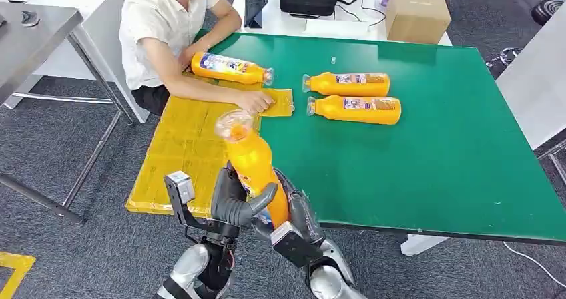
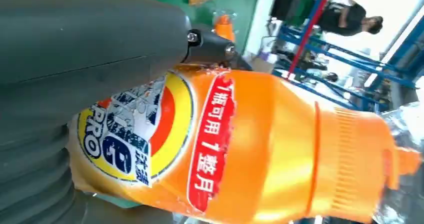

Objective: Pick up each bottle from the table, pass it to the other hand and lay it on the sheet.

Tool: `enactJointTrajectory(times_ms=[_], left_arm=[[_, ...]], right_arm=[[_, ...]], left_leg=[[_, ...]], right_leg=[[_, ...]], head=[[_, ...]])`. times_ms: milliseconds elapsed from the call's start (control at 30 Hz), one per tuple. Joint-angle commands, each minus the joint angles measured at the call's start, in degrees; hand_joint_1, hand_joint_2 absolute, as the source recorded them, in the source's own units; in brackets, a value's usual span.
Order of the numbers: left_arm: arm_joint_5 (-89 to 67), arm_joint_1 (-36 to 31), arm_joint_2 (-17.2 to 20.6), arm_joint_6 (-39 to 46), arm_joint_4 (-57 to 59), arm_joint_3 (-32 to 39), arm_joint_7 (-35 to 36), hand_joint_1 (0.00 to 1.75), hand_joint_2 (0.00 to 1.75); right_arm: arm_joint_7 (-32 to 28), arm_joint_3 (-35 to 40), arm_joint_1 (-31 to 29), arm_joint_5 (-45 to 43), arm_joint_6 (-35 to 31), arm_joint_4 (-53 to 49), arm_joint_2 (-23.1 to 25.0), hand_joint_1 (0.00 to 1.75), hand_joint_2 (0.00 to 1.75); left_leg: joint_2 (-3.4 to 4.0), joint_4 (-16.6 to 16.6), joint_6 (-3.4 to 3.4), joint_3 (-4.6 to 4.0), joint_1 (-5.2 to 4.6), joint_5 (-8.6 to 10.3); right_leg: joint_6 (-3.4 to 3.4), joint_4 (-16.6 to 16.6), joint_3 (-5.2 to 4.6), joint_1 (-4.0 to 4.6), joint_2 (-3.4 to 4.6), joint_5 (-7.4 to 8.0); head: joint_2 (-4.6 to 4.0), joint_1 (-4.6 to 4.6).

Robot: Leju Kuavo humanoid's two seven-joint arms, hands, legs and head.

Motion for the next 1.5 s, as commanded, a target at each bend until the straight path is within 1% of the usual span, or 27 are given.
enactJointTrajectory(times_ms=[33, 200, 300, 500, 600, 700, 733, 767, 800, 833, 867, 900, 933, 967, 1000, 1067, 1100, 1133, 1167, 1233, 1267, 1300, 1333, 1367, 1433, 1467, 1500], left_arm=[[0.1, -1.6, 0.4, 0.4, 1.2, 2.1, 0.3, 1.75, 1.75], [0.2, -1.5, 0.6, 0.5, 0.2, 3.4, 0.5, 1.75, 1.75], [0.6, -1.0, 0.7, 1.5, -0.3, 4.8, 1.2, 1.75, 1.75], [0.6, -0.8, 0.9, 1.4, -0.3, 4.9, 1.2, 1.75, 1.75], [0.6, -0.8, 0.9, 1.4, -0.3, 4.9, 1.2, 1.75, 1.75], [-3.0, -2.0, 1.7, 6.3, 1.1, 4.9, 1.7, 1.75, 1.75], [-9.8, -4.3, 2.9, 12.6, 4.6, 3.6, 0.7, 1.75, 1.75], [-15.4, -6.2, 3.7, 16.4, 7.3, 2.7, -1.8, 1.75, 1.75], [-20.0, -7.6, 3.3, 20.0, 9.7, 3.3, -3.4, 1.75, 1.75], [-23.0, -8.3, 2.7, 22.1, 10.9, 4.8, -4.8, 1.75, 1.75], [-25.2, -8.8, 2.6, 23.3, 11.2, 6.0, -4.5, 1.75, 1.75], [-27.3, -8.6, 2.5, 23.5, 10.8, 7.3, -3.7, 1.75, 1.75], [-31.2, -8.3, 2.5, 24.5, 10.0, 8.4, -2.8, 1.75, 1.75], [-33.7, -8.3, 2.5, 25.6, 9.8, 8.8, -2.5, 1.75, 1.75], [-34.6, -8.2, 2.2, 25.3, 9.2, 9.7, -2.0, 1.75, 1.75], [-33.5, -8.1, 1.4, 23.6, 8.4, 11.8, -0.3, 1.75, 1.75], [-32.9, -8.2, 1.3, 23.2, 8.4, 12.3, 0.1, 1.75, 1.75], [-32.8, -8.3, 1.4, 23.1, 8.5, 12.6, 0.1, 1.75, 1.75], [-34.3, -8.2, 0.9, 23.2, 8.4, 14.8, 0.5, 1.75, 1.75], [-33.4, -8.5, 1.2, 23.4, 9.0, 16.1, 0.1, 1.75, 1.75], [-42.2, -9.0, 2.7, 27.4, 10.7, 17.0, -1.2, 1.75, 1.75], [-46.9, -9.0, 2.5, 27.4, 11.0, 18.1, -0.2, 1.75, 1.75], [-46.9, -9.0, 2.5, 27.4, 11.0, 18.1, -0.2, 1.75, 1.75], [-55.6, -9.7, 3.8, 27.4, 13.0, 18.2, 3.1, 1.75, 1.75], [-66.5, -10.6, 5.6, 26.6, 15.5, 16.2, 9.1, 1.75, 1.75], [-81.2, -13.7, 7.8, 23.7, 21.1, 12.9, 17.4, 1.75, 1.75], [-83.4, -14.1, 7.5, 23.5, 22.2, 13.3, 18.6, 1.75, 1.75]], right_arm=[[0.1, 0.6, -0.2, -0.2, -2.7, 2.3, -0.5, 0.0, 1.75], [-0.1, -1.9, -0.4, 1.0, -6.4, 0.2, -1.1, 0.0, 1.75], [0.2, -6.1, 0.9, 0.1, -11.0, -2.7, -0.2, 0.0, 1.75], [0.2, -6.2, 1.0, 0.1, -10.8, -3.1, -0.5, 0.0, 1.75], [0.2, -6.2, 1.0, 0.1, -10.8, -3.1, -0.5, 0.0, 1.75], [0.0, -9.7, 2.1, 1.4, -17.8, -4.0, 0.0, 0.0, 1.75], [-2.1, -17.0, 4.2, 6.2, -19.3, -5.7, 2.3, 0.0, 0.0], [-3.6, -20.9, 5.4, 7.3, -19.3, -6.9, 3.5, 0.0, 0.0], [-6.9, -26.7, 6.8, 10.5, -19.3, -8.7, 5.9, 0.0, 0.0], [-7.2, -30.7, 8.1, 14.1, -19.3, -11.9, 7.6, 0.0, 0.0], [-7.2, -34.5, 9.4, 15.2, -19.3, -16.1, 9.1, 0.0, 0.0], [-7.2, -36.4, 10.2, 12.7, -19.3, -18.3, 9.9, 0.0, 0.0], [-7.2, -39.6, 11.2, 9.7, -19.3, -24.5, 11.7, 0.0, 0.0], [-7.2, -41.6, 11.8, 12.4, -19.3, -28.8, 12.8, 0.0, 0.0], [-7.2, -43.1, 12.1, 11.6, -19.3, -32.4, 13.1, 0.0, 0.0], [-7.2, -44.5, 12.6, 13.8, -19.3, -36.2, 13.1, 0.0, 0.0], [-7.2, -44.7, 12.6, 14.0, -19.3, -36.7, 13.1, 0.0, 0.0], [-7.2, -44.5, 12.7, 13.6, -19.3, -36.5, 13.1, 0.0, 0.0], [-7.2, -43.6, 13.1, 13.1, -19.3, -35.4, 13.1, 0.0, 0.0], [-7.2, -42.0, 13.3, 12.2, -19.3, -33.8, 13.1, 0.0, 0.0], [-7.2, -40.4, 14.0, 12.6, -19.3, -34.2, 13.1, 0.0, 0.0], [-7.2, -39.8, 14.4, 13.0, -19.3, -34.3, 13.1, 0.0, 0.0], [-7.2, -39.8, 14.4, 13.0, -19.3, -34.3, 13.1, 0.0, 0.0], [-7.2, -38.7, 14.9, 13.0, -19.3, -33.9, 13.1, 0.0, 0.0], [-7.2, -37.8, 14.6, 11.9, -19.3, -32.2, 12.1, 0.0, 0.0], [-7.2, -35.4, 14.1, 9.6, -19.3, -29.9, 10.4, 0.0, 0.0], [-7.2, -34.6, 13.9, 9.1, -19.3, -29.4, 9.8, 0.0, 0.0]], left_leg=[[0.02, -0.1, -0.09, 0.21, 0.04, -0.07], [0.0, 0.0, -0.11, 0.22, 0.06, -0.09], [-0.03, 0.0, -0.11, 0.17, 0.03, -0.06], [0.07, 0.0, -0.13, 0.26, 0.03, -0.12], [-0.02, -0.1, -0.12, 0.25, 0.02, -0.09], [0.03, 0.0, -0.1, 0.18, 0.02, -0.08], [-0.02, 0.0, -0.13, 0.27, 0.03, -0.1], [-0.1, -0.1, -0.1, 0.19, 0.02, -0.03], [-0.22, -0.1, -0.13, 0.25, 0.03, -0.03], [-0.27, -0.1, -0.11, 0.18, 0.01, 0.02], [-0.34, -0.1, -0.15, 0.22, 0.0, 0.01], [-0.22, 0.0, -0.1, 0.07, 0.0, 0.01], [-0.23, 0.0, -0.15, 0.1, 0.03, -0.02], [-0.18, 0.1, -0.11, -0.02, -0.04, -0.02], [-0.23, 0.1, -0.14, 0.07, 0.0, -0.06], [-0.26, 0.1, -0.09, -0.02, -0.01, -0.06], [-0.27, 0.1, -0.12, 0.17, 0.01, -0.12], [-0.16, 0.0, -0.06, 0.04, -0.03, -0.04], [-0.17, 0.1, -0.1, 0.17, 0.01, -0.13], [-0.12, 0.0, -0.12, 0.24, 0.02, -0.09], [-0.12, 0.0, -0.09, 0.13, 0.04, -0.04], [-0.14, 0.0, -0.14, 0.24, 0.05, -0.08], [-0.03, 0.0, -0.13, 0.21, 0.03, -0.06], [0.01, 0.0, -0.19, 0.32, 0.06, -0.11], [0.0, -0.1, -0.16, 0.25, 0.06, -0.06], [0.0, -0.1, -0.18, 0.37, 0.06, -0.05], [-0.04, -0.1, -0.13, 0.3, 0.06, -0.01]], right_leg=[[-0.1, -0.1, 0.2, 0.04, 0.04, -0.07], [-0.12, 0.0, 0.22, 0.05, 0.03, -0.08], [-0.11, 0.0, 0.17, 0.02, -0.01, -0.08], [-0.13, 0.0, 0.23, 0.03, 0.11, -0.1], [-0.12, 0.0, 0.24, 0.02, 0.01, -0.1], [-0.1, 0.0, 0.17, 0.02, 0.05, -0.07], [-0.13, 0.0, 0.26, 0.03, 0.02, -0.11], [-0.11, 0.0, 0.19, 0.02, -0.07, -0.07], [-0.14, 0.0, 0.3, 0.03, -0.19, -0.11], [-0.11, 0.0, 0.22, 0.01, -0.24, -0.07], [-0.15, 0.0, 0.26, 0.0, -0.3, -0.12], [-0.1, 0.0, 0.08, -0.01, -0.2, -0.07], [-0.16, 0.1, 0.11, 0.02, -0.21, -0.12], [-0.12, 0.2, -0.05, -0.04, -0.17, -0.11], [-0.15, 0.1, 0.07, 0.0, -0.2, -0.16], [-0.1, 0.2, 0.03, -0.01, -0.24, -0.15], [-0.14, 0.1, 0.23, 0.01, -0.24, -0.2], [-0.08, 0.1, 0.05, -0.03, -0.16, -0.1], [-0.13, 0.1, 0.2, 0.0, -0.17, -0.18], [-0.14, 0.0, 0.25, 0.02, -0.13, -0.14], [-0.1, 0.0, 0.16, 0.04, -0.14, -0.07], [-0.15, 0.0, 0.26, 0.05, -0.15, -0.13], [-0.14, 0.0, 0.19, 0.03, -0.04, -0.07], [-0.2, 0.0, 0.28, 0.06, 0.01, -0.12], [-0.17, 0.0, 0.23, 0.06, -0.02, -0.07], [-0.19, -0.1, 0.33, 0.07, -0.01, -0.07], [-0.14, -0.1, 0.28, 0.06, -0.06, -0.03]], head=[[0.0, -0.04], [0.0, 0.0], [0.0, -0.02], [0.0, -0.02], [0.0, -0.02], [0.0, -0.02], [0.0, -0.02], [0.0, -0.02], [0.0, -0.02], [0.0, 0.0], [0.0, -0.02], [0.0, 0.0], [0.0, -0.02], [0.0, 0.0], [0.0, -0.02], [0.0, -0.02], [0.0, -0.02], [0.0, -0.02], [0.0, 0.0], [0.0, 0.0], [0.0, 0.0], [0.0, -0.02], [0.0, -0.02], [0.0, -0.02], [0.0, -0.02], [0.0, -0.02], [0.0, -0.02]])
